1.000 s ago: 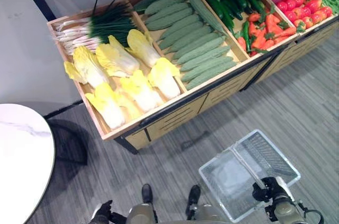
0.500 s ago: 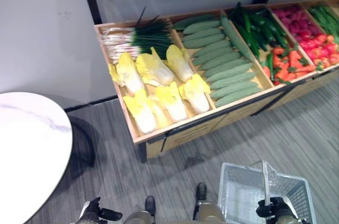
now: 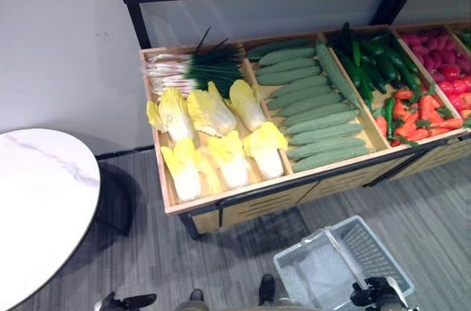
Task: Get the vegetables into the basket
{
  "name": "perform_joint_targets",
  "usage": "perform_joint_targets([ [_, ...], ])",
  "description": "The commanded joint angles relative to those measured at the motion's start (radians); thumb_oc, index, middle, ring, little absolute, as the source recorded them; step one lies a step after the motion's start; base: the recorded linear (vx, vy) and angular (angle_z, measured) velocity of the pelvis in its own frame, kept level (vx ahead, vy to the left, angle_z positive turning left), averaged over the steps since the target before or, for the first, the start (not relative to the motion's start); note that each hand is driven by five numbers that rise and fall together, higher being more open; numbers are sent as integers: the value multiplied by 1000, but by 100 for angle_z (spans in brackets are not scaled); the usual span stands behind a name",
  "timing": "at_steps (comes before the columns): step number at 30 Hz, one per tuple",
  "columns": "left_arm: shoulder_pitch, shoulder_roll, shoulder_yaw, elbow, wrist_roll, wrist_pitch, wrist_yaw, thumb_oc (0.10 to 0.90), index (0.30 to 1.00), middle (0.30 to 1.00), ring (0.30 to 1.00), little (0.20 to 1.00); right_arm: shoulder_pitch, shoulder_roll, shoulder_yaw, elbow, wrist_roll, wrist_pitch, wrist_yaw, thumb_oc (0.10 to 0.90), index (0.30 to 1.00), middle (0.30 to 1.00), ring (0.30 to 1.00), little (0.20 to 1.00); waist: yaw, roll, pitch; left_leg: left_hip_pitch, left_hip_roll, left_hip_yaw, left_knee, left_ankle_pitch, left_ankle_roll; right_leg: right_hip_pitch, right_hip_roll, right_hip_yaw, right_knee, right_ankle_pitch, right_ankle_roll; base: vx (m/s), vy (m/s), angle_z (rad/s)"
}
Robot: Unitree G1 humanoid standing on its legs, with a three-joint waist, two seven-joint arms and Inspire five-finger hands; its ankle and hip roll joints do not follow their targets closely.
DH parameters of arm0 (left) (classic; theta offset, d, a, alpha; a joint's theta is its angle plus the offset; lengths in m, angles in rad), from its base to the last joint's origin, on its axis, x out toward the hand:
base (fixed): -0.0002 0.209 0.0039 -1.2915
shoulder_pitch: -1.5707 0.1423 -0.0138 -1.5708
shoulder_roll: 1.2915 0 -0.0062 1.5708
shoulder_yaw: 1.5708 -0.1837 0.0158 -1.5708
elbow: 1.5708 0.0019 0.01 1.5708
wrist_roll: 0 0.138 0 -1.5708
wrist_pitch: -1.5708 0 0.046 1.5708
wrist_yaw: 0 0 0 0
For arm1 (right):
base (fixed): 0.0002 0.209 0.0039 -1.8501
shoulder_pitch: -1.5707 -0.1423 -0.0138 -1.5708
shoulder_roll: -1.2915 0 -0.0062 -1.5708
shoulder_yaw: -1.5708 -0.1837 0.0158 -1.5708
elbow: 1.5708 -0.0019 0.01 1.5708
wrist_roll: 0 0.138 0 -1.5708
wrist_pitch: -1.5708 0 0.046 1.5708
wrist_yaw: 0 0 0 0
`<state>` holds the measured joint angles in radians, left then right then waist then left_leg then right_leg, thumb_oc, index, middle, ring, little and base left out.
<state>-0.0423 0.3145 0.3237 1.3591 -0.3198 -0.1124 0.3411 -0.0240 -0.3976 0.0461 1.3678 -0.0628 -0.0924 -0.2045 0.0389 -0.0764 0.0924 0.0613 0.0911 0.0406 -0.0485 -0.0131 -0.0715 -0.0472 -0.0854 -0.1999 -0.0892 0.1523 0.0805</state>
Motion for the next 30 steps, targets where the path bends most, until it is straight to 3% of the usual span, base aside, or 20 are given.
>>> perform_joint_targets([
  [1, -40, 112, 19, -44, -36, -88, 222, 900, 1000, 1000, 1000, 1000, 13, -75, -17, 32, -3, -2, -87, 400, 300, 300, 300, 300, 6, -11, -1, -30, 43, 27, -39, 67, -53, 30, -83, 2, 2, -4, 97, 0, 0, 0],
  [3, -26, 140, 24, -181, 17, -117, 318, 900, 1000, 1000, 1000, 1000, 23, -71, -16, 29, -7, -8, -97, 400, 300, 300, 300, 300, 9, -10, -2, -30, 42, 27, -39, 66, -53, 30, -86, 1, 2, -6, 97, 21, -5, 0],
  [4, 45, 164, 54, -559, 160, -146, 458, 900, 1000, 1000, 1000, 1000, 51, -58, -27, 16, -11, -22, -110, 400, 300, 300, 300, 300, 23, -10, 1, -25, 43, 20, -39, 58, -55, 40, -88, -7, 2, -11, 100, 0, 0, 0],
  [5, 51, 159, 57, -570, 165, -139, 460, 900, 1000, 1000, 1000, 1000, 52, -58, -25, 16, -12, -22, -110, 400, 300, 300, 300, 300, 21, -11, -1, -28, 41, 19, -39, 63, -54, 37, -90, -7, 2, -8, 100, 37, -13, 7],
  [6, 93, 161, 103, -777, 262, -136, 525, 900, 1000, 1000, 1000, 1000, 66, -49, -31, 11, -14, -26, -105, 400, 300, 300, 300, 300, 26, -14, -5, -31, 39, 13, -39, 60, -55, 38, -93, -13, 2, -9, 102, 11, -7, 5],
  [8, 102, 157, 120, -995, 381, -119, 533, 900, 1000, 1000, 1000, 1000, 75, -43, -27, 8, -15, -31, -94, 400, 300, 300, 300, 300, 27, -14, -8, -32, 38, 11, -39, 56, -57, 41, -94, -16, 2, -9, 102, 6, -1, -2],
  [9, 104, 154, 121, -1002, 385, -114, 533, 900, 1000, 1000, 1000, 1000, 75, -43, -27, 8, -15, -31, -94, 400, 300, 300, 300, 300, 28, -14, -8, -32, 38, 11, -39, 56, -57, 41, -95, -16, 2, -9, 102, 0, 0, 0],
  [11, 98, 133, 60, -1175, 406, -147, 445, 900, 1000, 1000, 1000, 1000, 68, -45, -14, -5, -12, -30, -85, 400, 300, 300, 300, 300, 23, -14, -6, -34, 37, 12, -39, 56, -56, 40, -95, -14, 2, -7, 100, -11, 0, 4],
  [12, 102, 130, 62, -1182, 406, -143, 441, 900, 1000, 1000, 1000, 1000, 70, -47, -15, -6, -12, -29, -85, 400, 300, 300, 300, 300, 24, -12, -6, -33, 37, 12, -39, 56, -56, 40, -95, -14, 2, -7, 100, 0, 0, 0],
  [15, 84, 128, -62, -1360, 250, -240, 232, 900, 1000, 1000, 1000, 1000, 48, -54, 4, -25, -10, -24, -71, 400, 300, 300, 300, 300, 12, -9, 0, -35, 36, 17, -39, 57, -54, 34, -96, -9, 2, -2, 100, -40, 10, -1],
  [21, 55, 119, -189, -1450, 140, -246, 61, 900, 1000, 1000, 1000, 1000, 37, -57, 15, -31, -15, -22, -50, 400, 300, 300, 300, 300, 3, -4, 0, -31, 37, 28, -39, 55, -52, 30, -94, 3, 2, 2, 98, -14, 4, -7],
  [23, 31, 122, -306, -1454, 105, -236, -36, 900, 1000, 1000, 1000, 1000, 27, -56, 25, -32, -13, -24, -35, 400, 300, 300, 300, 300, -11, -4, -3, -24, 39, 39, -39, 52, -50, 26, -92, 15, 2, 4, 98, -9, -3, -17],
  [30, 2, 98, -413, -1439, 111, -206, -78, 900, 1000, 1000, 1000, 1000, 23, -46, 37, -45, -11, -28, -37, 400, 300, 300, 300, 300, -22, -7, -7, -8, 45, 60, -39, 45, -44, 21, -84, 37, 2, 6, 97, 6, -14, -14],
])
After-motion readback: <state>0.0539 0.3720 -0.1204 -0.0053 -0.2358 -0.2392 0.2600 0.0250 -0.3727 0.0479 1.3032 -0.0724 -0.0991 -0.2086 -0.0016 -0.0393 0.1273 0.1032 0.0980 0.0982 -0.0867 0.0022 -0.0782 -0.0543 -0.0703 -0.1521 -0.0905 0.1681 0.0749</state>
